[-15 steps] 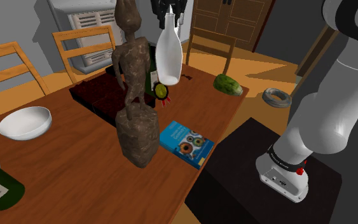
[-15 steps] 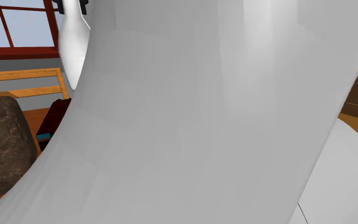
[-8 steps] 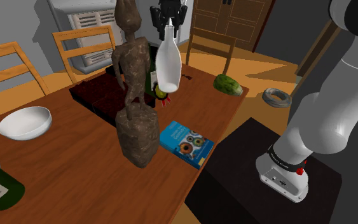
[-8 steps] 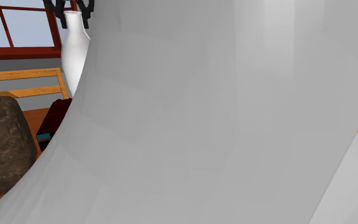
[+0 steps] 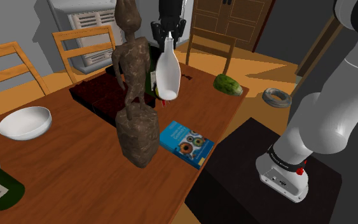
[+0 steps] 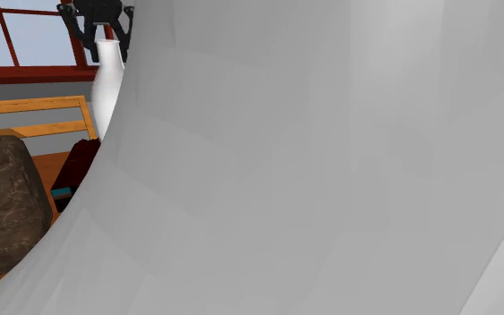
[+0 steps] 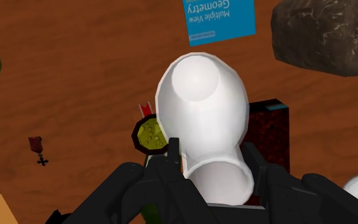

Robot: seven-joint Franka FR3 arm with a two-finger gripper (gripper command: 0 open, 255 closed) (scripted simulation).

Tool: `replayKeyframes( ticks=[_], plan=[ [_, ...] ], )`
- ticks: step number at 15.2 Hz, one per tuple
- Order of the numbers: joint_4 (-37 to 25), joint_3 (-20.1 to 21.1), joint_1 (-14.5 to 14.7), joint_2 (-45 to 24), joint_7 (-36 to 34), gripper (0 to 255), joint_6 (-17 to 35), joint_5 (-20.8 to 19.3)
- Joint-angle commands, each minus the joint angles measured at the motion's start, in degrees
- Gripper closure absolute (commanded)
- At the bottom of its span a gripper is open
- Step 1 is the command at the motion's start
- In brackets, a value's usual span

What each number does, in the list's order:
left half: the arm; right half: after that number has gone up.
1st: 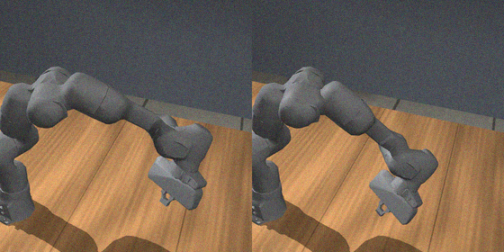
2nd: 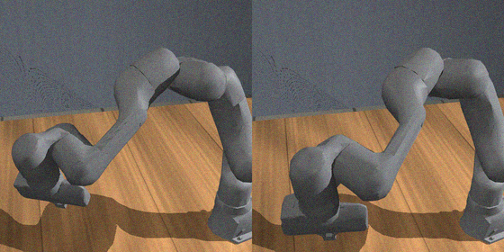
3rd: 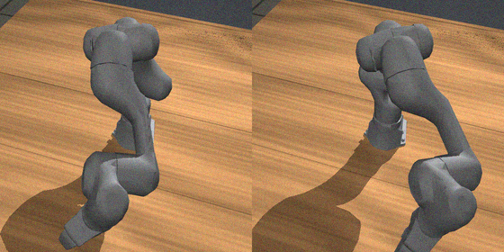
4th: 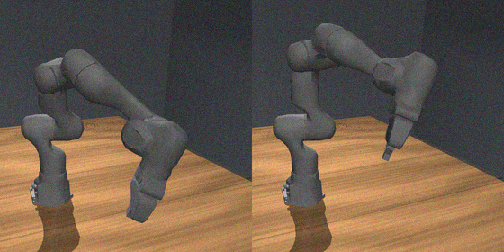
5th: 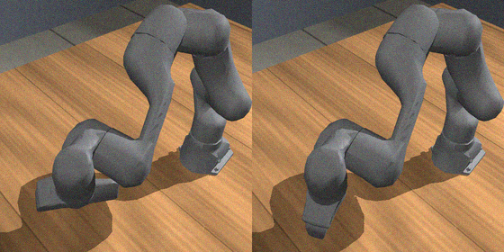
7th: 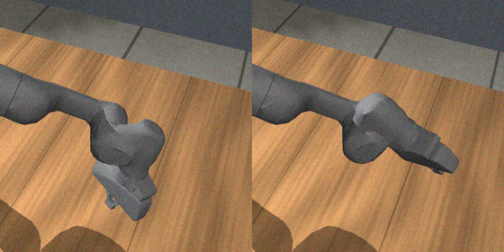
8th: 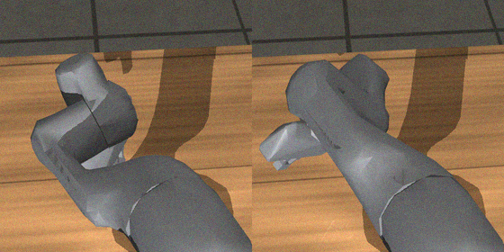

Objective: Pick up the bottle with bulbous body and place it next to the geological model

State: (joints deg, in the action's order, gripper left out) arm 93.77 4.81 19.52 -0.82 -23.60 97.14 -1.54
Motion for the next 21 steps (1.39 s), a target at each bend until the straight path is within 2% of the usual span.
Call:
replayKeyframes(
  ticks=[1, 21],
  plan=[
    [1.6, -0.1, -0.1, 0.1, 0.1, 255, 1.7, 0.0],
    [16.4, -0.1, -0.1, -0.5, -0.3, 255, 17.0, -0.2]
  ],
)
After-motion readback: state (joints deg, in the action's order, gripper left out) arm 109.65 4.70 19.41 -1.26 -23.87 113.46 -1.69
